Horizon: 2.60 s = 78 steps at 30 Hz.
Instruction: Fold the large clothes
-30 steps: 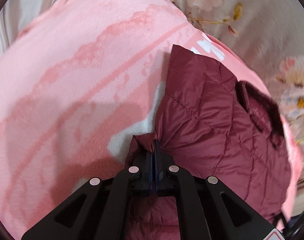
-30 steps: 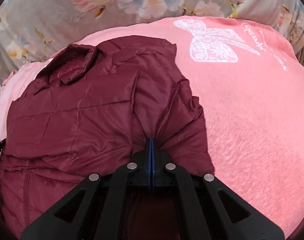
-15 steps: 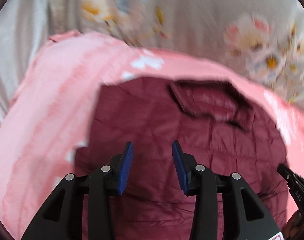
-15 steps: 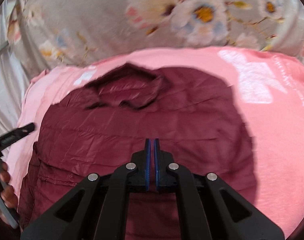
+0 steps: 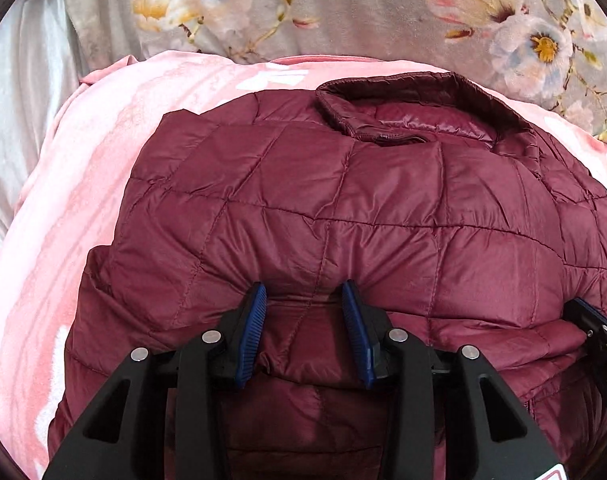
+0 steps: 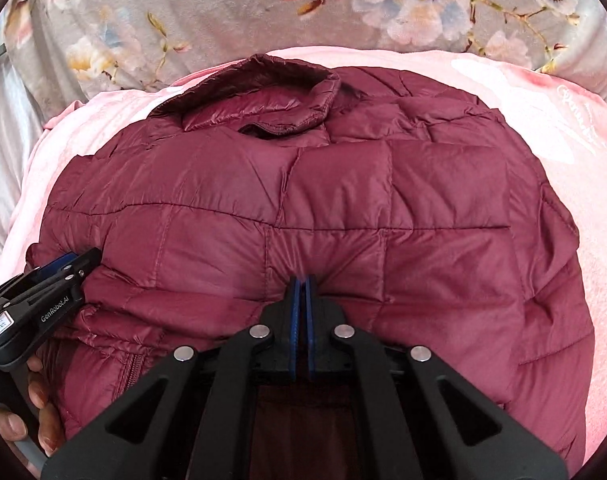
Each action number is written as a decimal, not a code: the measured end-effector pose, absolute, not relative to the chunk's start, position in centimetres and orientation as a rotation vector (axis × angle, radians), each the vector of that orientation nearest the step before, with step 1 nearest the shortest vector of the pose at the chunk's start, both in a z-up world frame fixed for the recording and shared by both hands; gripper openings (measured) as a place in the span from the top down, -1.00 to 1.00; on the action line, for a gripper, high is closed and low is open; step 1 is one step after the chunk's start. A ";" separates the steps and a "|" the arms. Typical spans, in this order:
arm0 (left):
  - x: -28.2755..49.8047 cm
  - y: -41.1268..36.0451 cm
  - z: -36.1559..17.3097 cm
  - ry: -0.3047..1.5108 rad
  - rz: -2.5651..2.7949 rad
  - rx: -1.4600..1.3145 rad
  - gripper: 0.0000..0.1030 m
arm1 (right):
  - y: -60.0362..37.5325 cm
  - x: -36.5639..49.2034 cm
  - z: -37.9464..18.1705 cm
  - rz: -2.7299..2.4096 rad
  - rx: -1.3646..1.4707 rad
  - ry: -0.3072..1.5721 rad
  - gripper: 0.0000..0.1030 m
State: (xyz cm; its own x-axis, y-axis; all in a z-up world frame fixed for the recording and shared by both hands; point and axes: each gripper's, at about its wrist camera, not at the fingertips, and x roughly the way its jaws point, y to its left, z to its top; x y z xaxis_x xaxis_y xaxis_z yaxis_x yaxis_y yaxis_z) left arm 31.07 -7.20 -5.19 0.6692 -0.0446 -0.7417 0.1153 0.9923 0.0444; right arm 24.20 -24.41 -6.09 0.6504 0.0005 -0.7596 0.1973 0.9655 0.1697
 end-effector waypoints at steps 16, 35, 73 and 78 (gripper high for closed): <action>31.0 -7.6 -5.5 0.820 -0.075 0.120 0.25 | -22.2 23.0 -3.5 0.003 0.230 0.742 0.74; 30.0 -5.9 -4.6 0.840 -0.113 0.081 -0.05 | -23.1 23.3 -5.2 0.075 0.332 0.854 0.57; 42.9 -8.9 -5.4 0.902 -0.317 0.019 0.93 | -29.9 34.3 -6.0 -0.021 0.365 0.856 0.88; 42.1 -10.5 -5.4 0.861 -0.259 0.140 0.93 | -29.0 34.7 -5.9 -0.049 0.299 0.864 0.89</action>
State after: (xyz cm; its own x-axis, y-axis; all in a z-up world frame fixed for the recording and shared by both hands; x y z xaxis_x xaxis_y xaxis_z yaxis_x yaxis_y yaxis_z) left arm 42.08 -10.54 -5.42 0.6232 -0.1683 -0.7638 0.2809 0.9596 0.0178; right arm 34.74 -28.98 -5.86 0.6512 0.0775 -0.7550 0.1631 0.9573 0.2389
